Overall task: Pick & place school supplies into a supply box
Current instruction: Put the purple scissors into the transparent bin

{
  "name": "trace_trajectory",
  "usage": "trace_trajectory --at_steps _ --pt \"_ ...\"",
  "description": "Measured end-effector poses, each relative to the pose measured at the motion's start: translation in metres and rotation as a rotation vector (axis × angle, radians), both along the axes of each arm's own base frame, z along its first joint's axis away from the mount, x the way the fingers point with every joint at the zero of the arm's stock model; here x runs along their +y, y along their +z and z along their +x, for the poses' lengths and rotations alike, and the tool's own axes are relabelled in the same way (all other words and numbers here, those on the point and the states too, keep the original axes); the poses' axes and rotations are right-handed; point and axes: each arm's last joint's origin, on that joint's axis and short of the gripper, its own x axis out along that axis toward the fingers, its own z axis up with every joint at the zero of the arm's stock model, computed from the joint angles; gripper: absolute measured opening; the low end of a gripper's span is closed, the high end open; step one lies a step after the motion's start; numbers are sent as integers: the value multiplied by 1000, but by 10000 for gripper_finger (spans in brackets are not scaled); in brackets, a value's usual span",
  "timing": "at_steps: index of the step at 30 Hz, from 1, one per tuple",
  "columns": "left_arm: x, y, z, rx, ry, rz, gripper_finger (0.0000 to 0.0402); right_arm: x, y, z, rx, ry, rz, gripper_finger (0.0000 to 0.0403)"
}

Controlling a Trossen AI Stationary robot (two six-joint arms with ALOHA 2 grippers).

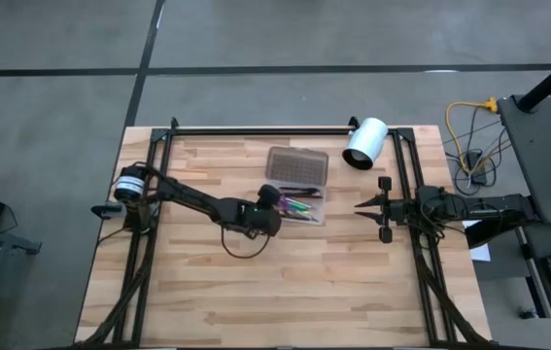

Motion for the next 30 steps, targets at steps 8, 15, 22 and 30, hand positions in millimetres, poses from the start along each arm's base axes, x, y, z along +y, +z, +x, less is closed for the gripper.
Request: trace_trajectory --at_steps 8,15,22,30 --pt "11 1 5 5 -87 -55 1 0 0 0 0 0 0 68" --pt "21 1 5 8 -71 -64 15 0 0 0 0 0 0 68" --pt "24 1 5 3 -57 -66 38 0 0 0 0 0 0 68" --pt "25 3 4 0 -4 13 90 0 0 0 0 0 0 68"
